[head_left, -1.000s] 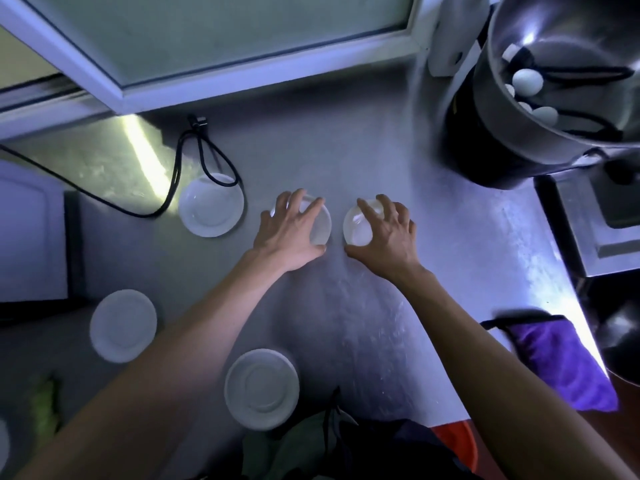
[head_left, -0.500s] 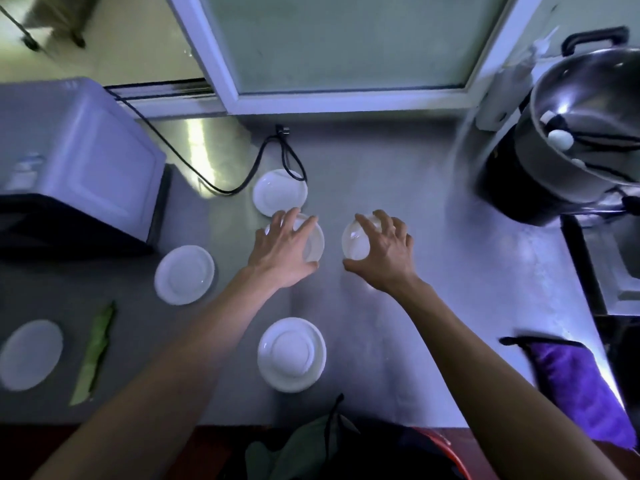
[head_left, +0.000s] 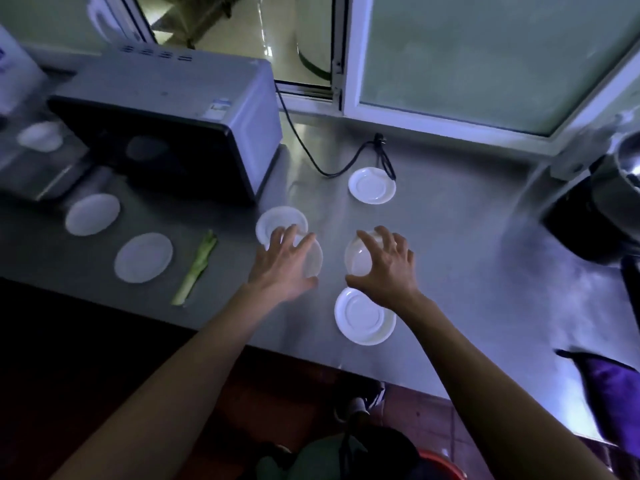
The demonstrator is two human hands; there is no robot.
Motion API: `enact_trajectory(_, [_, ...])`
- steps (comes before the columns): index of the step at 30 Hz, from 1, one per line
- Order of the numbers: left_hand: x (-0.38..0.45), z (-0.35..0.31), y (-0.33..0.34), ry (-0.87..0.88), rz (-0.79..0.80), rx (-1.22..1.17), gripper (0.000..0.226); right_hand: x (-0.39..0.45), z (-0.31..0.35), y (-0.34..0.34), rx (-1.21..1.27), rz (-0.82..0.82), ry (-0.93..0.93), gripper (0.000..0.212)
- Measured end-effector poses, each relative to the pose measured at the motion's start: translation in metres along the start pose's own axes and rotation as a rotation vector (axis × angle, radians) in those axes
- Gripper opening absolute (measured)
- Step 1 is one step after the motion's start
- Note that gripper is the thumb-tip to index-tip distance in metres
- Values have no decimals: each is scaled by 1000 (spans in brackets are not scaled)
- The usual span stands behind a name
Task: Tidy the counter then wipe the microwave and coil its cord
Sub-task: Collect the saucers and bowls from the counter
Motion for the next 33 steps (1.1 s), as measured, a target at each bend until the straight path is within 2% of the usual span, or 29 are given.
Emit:
enact_trajectory(11, [-186, 103, -46, -206, -108, 4, 95, -99, 173, 32, -27, -16, -268, 97])
enact_trajectory(22, [-321, 205, -66, -501, -249, -47, 89, -160, 324, 61, -84, 19, -598, 94])
enact_trajectory(33, [-396, 306, -46, -702, -220, -110, 87, -160, 452, 152, -68, 217, -719, 95])
Point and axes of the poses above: each hand's wrist, its own x-axis towards the middle knuckle, its own y-axis out of the palm, z = x × y, the point moved 10 cm from there along x, towards the middle knuckle, and after that the axes turned 13 degrees about y, right-handed, at the moved point
